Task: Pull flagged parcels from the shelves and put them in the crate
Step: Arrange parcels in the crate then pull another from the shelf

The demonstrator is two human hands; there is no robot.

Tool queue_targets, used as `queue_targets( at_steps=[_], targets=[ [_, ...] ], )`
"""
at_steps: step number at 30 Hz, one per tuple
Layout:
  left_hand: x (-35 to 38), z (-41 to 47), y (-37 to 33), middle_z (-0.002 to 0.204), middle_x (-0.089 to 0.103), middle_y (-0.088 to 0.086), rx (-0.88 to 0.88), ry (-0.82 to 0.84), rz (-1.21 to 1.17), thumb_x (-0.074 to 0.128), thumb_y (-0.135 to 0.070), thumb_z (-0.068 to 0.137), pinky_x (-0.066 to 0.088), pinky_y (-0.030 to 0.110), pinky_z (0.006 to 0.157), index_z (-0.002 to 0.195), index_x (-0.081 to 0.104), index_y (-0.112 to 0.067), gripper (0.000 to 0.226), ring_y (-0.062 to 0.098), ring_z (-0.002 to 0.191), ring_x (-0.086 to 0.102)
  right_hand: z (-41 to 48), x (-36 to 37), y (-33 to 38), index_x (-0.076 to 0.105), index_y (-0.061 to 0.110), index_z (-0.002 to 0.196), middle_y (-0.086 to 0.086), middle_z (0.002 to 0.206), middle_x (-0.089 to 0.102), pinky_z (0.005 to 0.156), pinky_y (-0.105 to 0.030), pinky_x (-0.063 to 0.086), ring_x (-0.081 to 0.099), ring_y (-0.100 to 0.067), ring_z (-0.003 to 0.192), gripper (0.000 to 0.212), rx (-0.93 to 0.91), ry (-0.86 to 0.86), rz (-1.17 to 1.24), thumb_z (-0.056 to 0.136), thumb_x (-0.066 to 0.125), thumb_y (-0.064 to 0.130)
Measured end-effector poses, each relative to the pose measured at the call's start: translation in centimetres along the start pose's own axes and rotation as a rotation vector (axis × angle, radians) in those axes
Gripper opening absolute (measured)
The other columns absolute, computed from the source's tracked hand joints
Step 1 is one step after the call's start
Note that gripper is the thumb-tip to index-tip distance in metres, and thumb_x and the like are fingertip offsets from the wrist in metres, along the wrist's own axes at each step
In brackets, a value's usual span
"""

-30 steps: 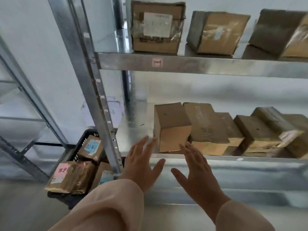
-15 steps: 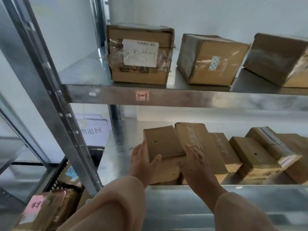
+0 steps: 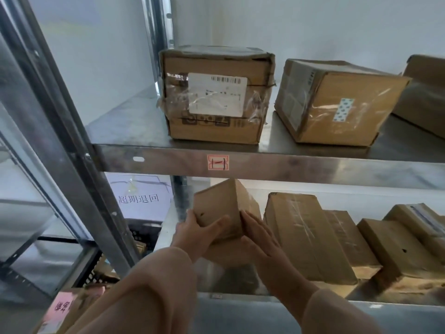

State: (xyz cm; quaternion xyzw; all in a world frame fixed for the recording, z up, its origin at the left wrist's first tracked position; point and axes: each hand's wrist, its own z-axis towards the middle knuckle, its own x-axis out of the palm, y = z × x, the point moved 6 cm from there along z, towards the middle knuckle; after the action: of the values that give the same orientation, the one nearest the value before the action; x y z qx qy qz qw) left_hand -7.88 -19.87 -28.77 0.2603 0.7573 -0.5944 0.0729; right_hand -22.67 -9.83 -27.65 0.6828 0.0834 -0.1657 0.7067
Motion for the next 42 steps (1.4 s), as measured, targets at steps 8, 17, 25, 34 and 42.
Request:
queue_targets(
  at_steps=[8,17,25,34,42],
  targets=[
    [-0.9,0.0,1.7,0.142,0.042,0.006,-0.069,0.064,-0.308,0.075,-0.063,0.052,0.049,0.047,0.098,0.151,0.010,-0.041,0.120,0.031,0.120,0.052,1.2,-0.3,1.3,0.039,0.055,0.132,0.033,0.140,0.033,0.109,-0.020,0.034,0.033,0.007,0.130,0.038,-0.103,-0.043,-0.075,0.095,0.034,0.056],
    [1.3,-1.6,4.5,0.113,0.070,0.015,-0.266,0.256,-0.972,0.055,-0.048,0.082,0.051,0.056,0.090,0.119,0.059,-0.021,0.046,0.035,0.104,0.064,2.3,-4.6,-2.1,0.047,0.033,0.138,0.003,0.119,0.060,0.084,-0.035,0.051,0.062,-0.019,0.101,0.046,0.357,-0.002,0.415,0.095,0.043,0.051],
    [-1.6,-1.0,4.2,0.116,0.067,0.004,-0.051,-0.122,-0.399,0.055,-0.018,0.095,0.051,0.043,0.097,0.129,0.057,-0.033,0.037,0.024,0.104,0.065,1.3,-4.2,-1.6,0.055,0.027,0.130,-0.008,0.118,0.060,0.070,-0.027,0.059,0.069,-0.021,0.094,0.050,0.226,-0.181,0.275,0.083,0.072,0.022],
    [-0.8,-1.5,4.0,0.085,0.076,-0.010,-0.079,0.099,-0.483,0.060,-0.058,0.081,0.059,0.027,0.061,0.109,0.066,-0.029,0.041,0.005,0.074,0.072,2.0,0.1,-1.3,0.053,0.017,0.131,0.004,0.121,0.055,0.071,-0.015,0.054,0.060,0.007,0.097,0.061,0.042,-0.152,0.091,0.076,0.079,0.015],
    [-3.1,-0.8,4.7,0.102,0.072,-0.001,0.006,-0.099,-0.321,0.062,-0.028,0.092,0.057,0.040,0.085,0.118,0.062,-0.026,0.027,0.020,0.095,0.068,2.7,3.1,-1.0,0.042,0.025,0.140,0.006,0.143,0.040,0.102,-0.041,0.047,0.042,-0.015,0.128,0.065,-0.014,-0.036,-0.194,0.083,0.072,0.031]
  ],
)
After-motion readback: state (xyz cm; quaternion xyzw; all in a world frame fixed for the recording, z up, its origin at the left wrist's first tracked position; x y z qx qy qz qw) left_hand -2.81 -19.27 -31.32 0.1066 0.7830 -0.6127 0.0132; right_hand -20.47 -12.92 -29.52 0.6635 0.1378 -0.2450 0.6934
